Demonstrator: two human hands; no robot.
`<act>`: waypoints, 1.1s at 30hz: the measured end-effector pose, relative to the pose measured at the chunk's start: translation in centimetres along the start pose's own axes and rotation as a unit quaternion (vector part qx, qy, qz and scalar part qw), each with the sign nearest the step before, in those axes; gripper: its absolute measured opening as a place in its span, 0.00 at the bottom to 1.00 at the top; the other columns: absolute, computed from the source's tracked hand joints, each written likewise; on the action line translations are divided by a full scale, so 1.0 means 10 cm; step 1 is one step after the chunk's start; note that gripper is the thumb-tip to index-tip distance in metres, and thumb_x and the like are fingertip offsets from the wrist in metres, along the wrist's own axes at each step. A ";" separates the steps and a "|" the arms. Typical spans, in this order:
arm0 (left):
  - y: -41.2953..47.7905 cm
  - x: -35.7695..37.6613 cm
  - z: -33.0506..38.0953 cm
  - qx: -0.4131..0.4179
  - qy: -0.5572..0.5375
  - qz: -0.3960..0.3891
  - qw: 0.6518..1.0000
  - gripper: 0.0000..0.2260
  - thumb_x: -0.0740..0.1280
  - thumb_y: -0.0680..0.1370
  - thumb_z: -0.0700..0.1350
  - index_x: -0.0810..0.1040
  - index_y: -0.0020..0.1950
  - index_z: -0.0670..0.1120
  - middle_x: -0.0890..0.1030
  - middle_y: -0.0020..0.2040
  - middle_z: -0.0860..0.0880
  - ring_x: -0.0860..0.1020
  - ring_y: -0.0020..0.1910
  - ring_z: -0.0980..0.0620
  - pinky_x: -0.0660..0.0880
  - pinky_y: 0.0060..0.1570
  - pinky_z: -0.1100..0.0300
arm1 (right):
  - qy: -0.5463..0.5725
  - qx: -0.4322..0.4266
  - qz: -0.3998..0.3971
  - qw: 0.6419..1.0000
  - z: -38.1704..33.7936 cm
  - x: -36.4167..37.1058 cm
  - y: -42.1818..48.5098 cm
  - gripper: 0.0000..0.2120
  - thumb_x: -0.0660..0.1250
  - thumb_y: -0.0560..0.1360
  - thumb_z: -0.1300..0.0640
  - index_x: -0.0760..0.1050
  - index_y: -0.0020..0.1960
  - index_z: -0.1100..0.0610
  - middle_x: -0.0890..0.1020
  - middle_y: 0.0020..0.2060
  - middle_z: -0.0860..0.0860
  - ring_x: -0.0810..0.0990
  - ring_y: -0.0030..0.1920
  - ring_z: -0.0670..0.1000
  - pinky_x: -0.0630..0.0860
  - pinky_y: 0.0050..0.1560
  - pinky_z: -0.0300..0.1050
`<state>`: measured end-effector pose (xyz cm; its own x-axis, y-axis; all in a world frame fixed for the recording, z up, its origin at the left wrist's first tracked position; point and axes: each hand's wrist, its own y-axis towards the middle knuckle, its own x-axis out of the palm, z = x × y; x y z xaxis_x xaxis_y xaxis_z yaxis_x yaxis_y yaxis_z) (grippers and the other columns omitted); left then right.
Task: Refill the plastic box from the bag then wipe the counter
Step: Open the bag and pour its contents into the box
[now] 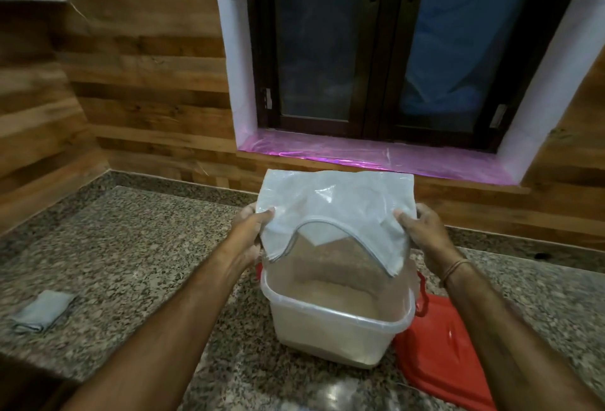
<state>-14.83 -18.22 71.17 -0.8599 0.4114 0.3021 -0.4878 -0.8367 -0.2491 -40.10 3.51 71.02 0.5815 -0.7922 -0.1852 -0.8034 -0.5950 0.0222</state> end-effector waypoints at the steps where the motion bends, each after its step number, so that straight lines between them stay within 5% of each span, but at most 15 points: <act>1: 0.05 -0.03 0.05 -0.010 -0.021 -0.028 0.999 0.09 0.67 0.79 0.33 0.79 0.57 0.42 0.84 0.56 0.38 0.84 0.47 0.44 0.83 0.40 0.51 | 0.007 0.011 0.010 1.000 -0.07 0.03 0.05 0.04 0.70 0.81 0.58 0.80 0.54 0.57 0.86 0.52 0.58 0.84 0.47 0.57 0.79 0.42 0.46; 7: 0.46 -0.45 0.53 -0.037 -0.031 -0.046 0.998 0.15 0.69 0.78 0.33 0.79 0.65 0.40 0.83 0.59 0.36 0.82 0.58 0.37 0.78 0.59 0.39 | 0.078 0.098 0.012 0.992 -0.66 0.53 0.28 0.08 0.70 0.81 0.56 0.79 0.58 0.59 0.86 0.46 0.57 0.84 0.38 0.54 0.82 0.36 0.46; 13: 0.92 -1.72 0.93 -0.068 -0.053 -0.030 0.996 0.13 0.64 0.82 0.42 0.78 0.66 0.42 0.85 0.55 0.37 0.86 0.45 0.41 0.84 0.36 0.45 | 0.124 0.189 -0.089 0.970 -0.94 1.93 0.34 0.04 0.68 0.81 0.60 0.80 0.52 0.60 0.82 0.25 0.49 0.78 0.23 0.46 0.77 0.27 0.39; 16: 1.00 -2.42 0.88 -0.082 -0.031 -0.021 0.996 0.13 0.63 0.83 0.43 0.76 0.67 0.42 0.87 0.47 0.41 0.86 0.39 0.45 0.84 0.33 0.51 | 0.124 0.211 -0.118 0.962 -0.81 2.72 0.31 0.11 0.70 0.79 0.66 0.79 0.61 0.66 0.87 0.41 0.57 0.85 0.34 0.52 0.83 0.29 0.45; 18: 1.05 -2.89 0.78 -0.094 0.004 0.024 0.995 0.17 0.65 0.82 0.41 0.74 0.70 0.40 0.85 0.49 0.41 0.86 0.39 0.46 0.84 0.34 0.51 | 0.106 0.237 -0.105 0.960 -0.65 3.23 0.26 0.13 0.69 0.78 0.70 0.78 0.63 0.68 0.83 0.48 0.62 0.83 0.39 0.57 0.83 0.26 0.47; 21: 1.05 -3.38 0.61 -0.125 0.052 0.086 0.987 0.16 0.66 0.82 0.39 0.73 0.70 0.45 0.81 0.59 0.40 0.83 0.45 0.44 0.80 0.30 0.56 | 0.031 0.264 -0.078 0.961 -0.30 3.74 0.18 0.03 0.70 0.78 0.69 0.79 0.50 0.64 0.84 0.46 0.63 0.82 0.40 0.60 0.84 0.28 0.52; 23: 0.99 -3.58 0.51 -0.144 0.139 0.134 0.971 0.17 0.67 0.83 0.43 0.70 0.71 0.50 0.75 0.67 0.44 0.76 0.56 0.45 0.76 0.40 0.56 | -0.022 0.254 -0.072 0.964 0.01 3.88 0.13 0.05 0.70 0.78 0.66 0.78 0.46 0.59 0.84 0.50 0.62 0.82 0.43 0.59 0.85 0.43 0.56; 26: 0.95 -3.89 0.33 -0.145 0.216 0.174 0.950 0.25 0.69 0.82 0.43 0.66 0.78 0.46 0.71 0.73 0.47 0.73 0.68 0.39 0.73 0.55 0.50 | -0.047 0.236 -0.027 0.970 0.37 3.99 0.02 0.08 0.69 0.76 0.68 0.77 0.49 0.56 0.82 0.51 0.61 0.81 0.46 0.58 0.81 0.48 0.49; 30: 0.92 -4.17 0.03 -0.162 0.225 0.148 0.949 0.22 0.70 0.80 0.38 0.72 0.74 0.39 0.78 0.60 0.42 0.78 0.52 0.42 0.72 0.50 0.51 | -0.044 0.235 -0.001 0.971 0.79 4.10 -0.09 0.13 0.69 0.69 0.68 0.79 0.49 0.53 0.83 0.49 0.63 0.83 0.49 0.61 0.81 0.50 0.54; 33: 0.96 -4.29 -0.21 -0.161 0.254 0.149 0.942 0.25 0.74 0.77 0.35 0.72 0.73 0.35 0.79 0.66 0.37 0.79 0.58 0.38 0.76 0.57 0.46 | -0.100 0.228 0.008 0.969 0.92 4.08 -0.25 0.15 0.70 0.74 0.69 0.76 0.55 0.52 0.82 0.45 0.61 0.81 0.42 0.58 0.79 0.41 0.48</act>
<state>17.07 -43.11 53.92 -0.8870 0.3633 -0.2851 -0.1625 -0.8233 -0.5439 -15.53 -26.07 54.35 0.5687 -0.7319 -0.3755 -0.8117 -0.4253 -0.4004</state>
